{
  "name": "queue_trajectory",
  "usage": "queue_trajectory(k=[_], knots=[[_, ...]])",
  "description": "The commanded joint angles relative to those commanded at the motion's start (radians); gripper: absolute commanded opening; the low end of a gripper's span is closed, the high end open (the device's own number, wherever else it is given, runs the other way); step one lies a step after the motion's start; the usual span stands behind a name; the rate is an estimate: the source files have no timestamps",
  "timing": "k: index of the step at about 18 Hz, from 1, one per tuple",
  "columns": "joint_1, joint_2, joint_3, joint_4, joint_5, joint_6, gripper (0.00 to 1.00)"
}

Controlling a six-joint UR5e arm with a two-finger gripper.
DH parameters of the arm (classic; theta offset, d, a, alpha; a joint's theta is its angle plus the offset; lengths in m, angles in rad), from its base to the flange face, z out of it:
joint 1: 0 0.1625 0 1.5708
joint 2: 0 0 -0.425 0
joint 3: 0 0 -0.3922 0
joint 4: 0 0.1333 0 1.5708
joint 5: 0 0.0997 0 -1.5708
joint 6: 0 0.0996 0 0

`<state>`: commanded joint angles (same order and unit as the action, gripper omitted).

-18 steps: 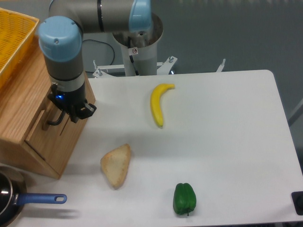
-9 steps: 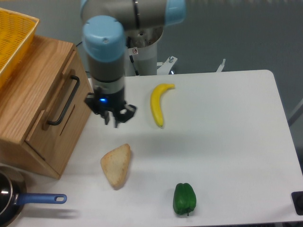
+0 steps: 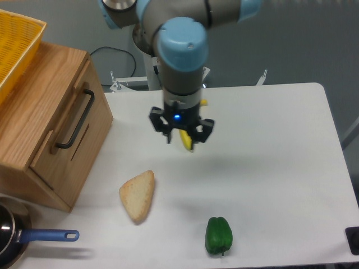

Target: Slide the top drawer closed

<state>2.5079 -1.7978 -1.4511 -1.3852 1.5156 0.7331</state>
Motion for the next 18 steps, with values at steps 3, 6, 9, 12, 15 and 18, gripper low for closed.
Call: queue_trajectory(k=[3, 6, 9, 12, 15, 18], knots=[[0.046, -0.003, 0.0, -0.002, 0.032, 0.051, 0.84], [0.094, -0.005, -0.012, -0.002, 0.049, 0.133, 1.0], [0.127, -0.023, -0.02, 0.003, 0.049, 0.196, 1.0], [0.157, -0.052, -0.02, 0.003, 0.052, 0.313, 1.0], [0.184, -0.072, -0.023, 0.0, 0.121, 0.489, 1.0], [0.229, -0.092, -0.021, 0.058, 0.12, 0.597, 1.0]])
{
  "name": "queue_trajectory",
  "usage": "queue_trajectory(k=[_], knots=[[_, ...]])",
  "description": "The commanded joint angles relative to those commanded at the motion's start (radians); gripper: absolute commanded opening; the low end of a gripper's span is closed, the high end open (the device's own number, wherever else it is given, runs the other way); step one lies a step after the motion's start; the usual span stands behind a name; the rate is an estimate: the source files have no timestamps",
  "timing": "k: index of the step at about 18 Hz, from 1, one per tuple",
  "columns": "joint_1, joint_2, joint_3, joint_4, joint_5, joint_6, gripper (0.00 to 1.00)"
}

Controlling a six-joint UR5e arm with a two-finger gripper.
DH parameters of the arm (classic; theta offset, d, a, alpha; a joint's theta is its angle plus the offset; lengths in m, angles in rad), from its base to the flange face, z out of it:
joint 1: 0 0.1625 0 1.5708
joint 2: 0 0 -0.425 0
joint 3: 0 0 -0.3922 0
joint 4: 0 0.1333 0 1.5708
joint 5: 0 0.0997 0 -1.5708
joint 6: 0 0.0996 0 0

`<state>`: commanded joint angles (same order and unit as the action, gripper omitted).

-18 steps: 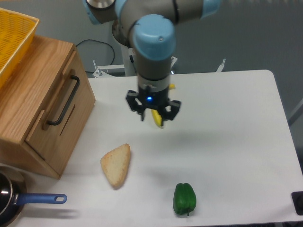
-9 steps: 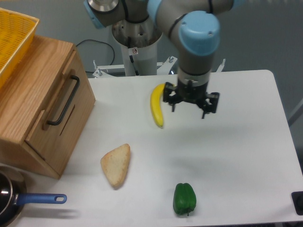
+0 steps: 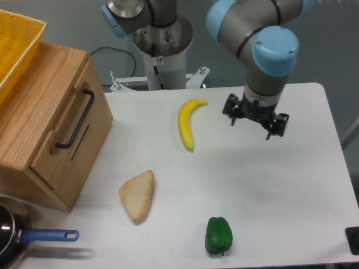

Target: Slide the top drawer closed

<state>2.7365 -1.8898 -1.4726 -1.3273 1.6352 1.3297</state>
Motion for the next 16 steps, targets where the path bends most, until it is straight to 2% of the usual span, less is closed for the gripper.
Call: queue_trajectory(k=[2, 7, 14, 16], knots=[[0.014, -0.028, 0.002, 0.052, -0.002, 0.0, 1.0], [0.031, -0.09, 0.005, 0.125, -0.005, 0.037, 1.0], [0.066, -0.097, 0.006, 0.123, -0.018, 0.177, 1.0], [0.066, -0.095, 0.005, 0.123, -0.034, 0.181, 1.0]])
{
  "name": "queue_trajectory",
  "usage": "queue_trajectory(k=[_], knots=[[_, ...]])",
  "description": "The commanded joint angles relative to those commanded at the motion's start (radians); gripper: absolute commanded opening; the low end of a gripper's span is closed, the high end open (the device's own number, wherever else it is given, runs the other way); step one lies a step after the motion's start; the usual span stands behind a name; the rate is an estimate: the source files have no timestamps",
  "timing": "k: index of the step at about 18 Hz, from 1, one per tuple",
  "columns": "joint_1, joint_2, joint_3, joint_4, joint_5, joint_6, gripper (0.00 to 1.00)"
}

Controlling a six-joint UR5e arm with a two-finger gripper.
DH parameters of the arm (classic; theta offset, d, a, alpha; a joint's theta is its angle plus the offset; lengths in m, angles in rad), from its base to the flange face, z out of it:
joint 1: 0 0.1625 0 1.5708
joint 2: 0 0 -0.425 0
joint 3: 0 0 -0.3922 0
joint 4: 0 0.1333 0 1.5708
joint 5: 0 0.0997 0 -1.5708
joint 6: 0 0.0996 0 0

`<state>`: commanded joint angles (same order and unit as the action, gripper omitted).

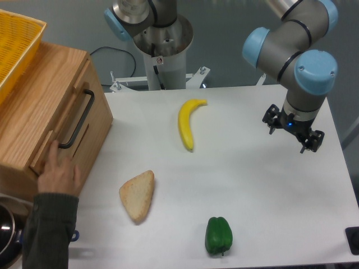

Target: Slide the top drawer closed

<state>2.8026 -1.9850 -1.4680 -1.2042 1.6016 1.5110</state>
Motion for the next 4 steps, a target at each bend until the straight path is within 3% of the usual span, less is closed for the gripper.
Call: queue_trajectory(k=[4], knots=[[0.0, 0.0, 0.0, 0.002, -0.005, 0.0, 1.0]])
